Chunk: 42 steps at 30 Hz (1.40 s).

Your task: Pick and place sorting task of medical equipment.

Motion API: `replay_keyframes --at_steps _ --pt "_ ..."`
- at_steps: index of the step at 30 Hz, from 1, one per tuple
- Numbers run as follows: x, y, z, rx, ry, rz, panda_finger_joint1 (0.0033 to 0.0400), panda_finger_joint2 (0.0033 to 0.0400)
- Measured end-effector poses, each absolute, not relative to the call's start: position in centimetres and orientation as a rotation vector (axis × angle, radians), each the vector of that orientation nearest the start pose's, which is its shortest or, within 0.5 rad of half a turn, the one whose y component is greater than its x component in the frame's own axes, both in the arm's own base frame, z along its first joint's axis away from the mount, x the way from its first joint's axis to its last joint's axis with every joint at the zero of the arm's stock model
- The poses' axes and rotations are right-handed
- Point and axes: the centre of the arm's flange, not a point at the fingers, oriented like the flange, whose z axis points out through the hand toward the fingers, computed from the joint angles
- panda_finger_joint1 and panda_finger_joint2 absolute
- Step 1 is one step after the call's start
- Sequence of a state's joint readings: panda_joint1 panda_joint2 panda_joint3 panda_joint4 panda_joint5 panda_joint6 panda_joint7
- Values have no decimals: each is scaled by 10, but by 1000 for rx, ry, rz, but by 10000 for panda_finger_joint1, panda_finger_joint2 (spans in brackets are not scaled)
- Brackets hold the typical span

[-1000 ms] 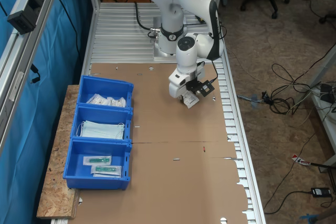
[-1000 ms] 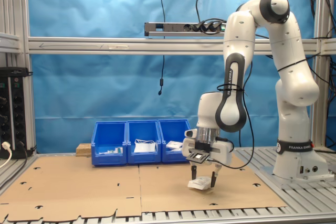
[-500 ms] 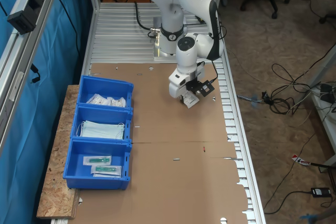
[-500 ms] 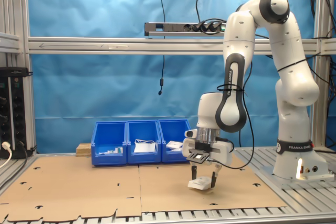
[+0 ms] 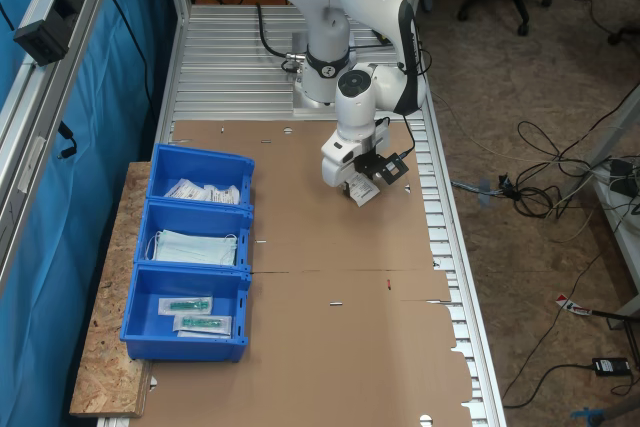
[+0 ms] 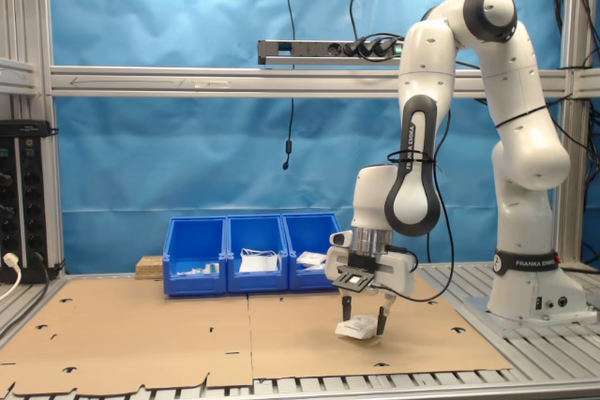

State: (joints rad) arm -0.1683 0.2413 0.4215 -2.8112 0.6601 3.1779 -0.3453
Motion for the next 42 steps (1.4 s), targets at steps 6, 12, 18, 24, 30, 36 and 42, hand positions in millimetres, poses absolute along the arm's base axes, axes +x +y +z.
replay_keyframes --at_steps 6,12,18,24,30,36,42 --pt "356 48 151 -3024 122 -170 400 400" --pt "356 48 151 -3024 122 -170 400 400" --pt "356 48 151 -3024 122 -170 297 297" --pt "356 48 151 -3024 122 -170 225 225" --pt "356 48 151 -3024 122 -172 64 64" --pt "356 48 152 -3025 122 -175 61 61" --pt "360 48 159 -3023 119 -201 61 61"
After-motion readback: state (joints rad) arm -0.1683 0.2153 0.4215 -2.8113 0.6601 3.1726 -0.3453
